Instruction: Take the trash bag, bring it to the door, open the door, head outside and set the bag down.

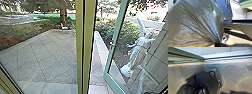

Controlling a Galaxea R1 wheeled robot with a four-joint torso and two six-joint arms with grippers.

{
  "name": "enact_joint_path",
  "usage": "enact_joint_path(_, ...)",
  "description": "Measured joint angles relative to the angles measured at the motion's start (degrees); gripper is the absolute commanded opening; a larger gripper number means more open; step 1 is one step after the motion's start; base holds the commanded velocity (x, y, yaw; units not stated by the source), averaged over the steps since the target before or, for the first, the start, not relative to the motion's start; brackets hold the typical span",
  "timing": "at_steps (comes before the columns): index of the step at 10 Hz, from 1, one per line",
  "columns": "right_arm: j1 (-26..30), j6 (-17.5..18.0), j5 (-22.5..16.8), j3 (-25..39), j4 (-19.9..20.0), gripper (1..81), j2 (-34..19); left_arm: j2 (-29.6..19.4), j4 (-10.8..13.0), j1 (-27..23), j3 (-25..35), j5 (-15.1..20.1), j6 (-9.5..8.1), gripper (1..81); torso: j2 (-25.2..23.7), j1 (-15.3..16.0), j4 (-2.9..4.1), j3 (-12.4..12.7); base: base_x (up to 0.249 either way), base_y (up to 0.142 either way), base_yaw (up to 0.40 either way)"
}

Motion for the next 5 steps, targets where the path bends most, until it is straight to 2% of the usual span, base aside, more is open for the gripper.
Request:
enact_joint_path(3,-13.4,0.3,9.7,2.7,-1.9,81.1,-0.3,0.0,0.0,-0.2,0.0,0.2,-0.01,1.0,0.0,0.0,0.00,1.0,0.000,0.000,0.000)
enact_joint_path(5,-21.0,0.4,14.7,2.5,-3.7,81.1,0.5,0.0,0.0,-0.2,-0.1,0.3,0.00,1.0,0.0,0.0,0.00,4.6,0.000,0.000,0.000)
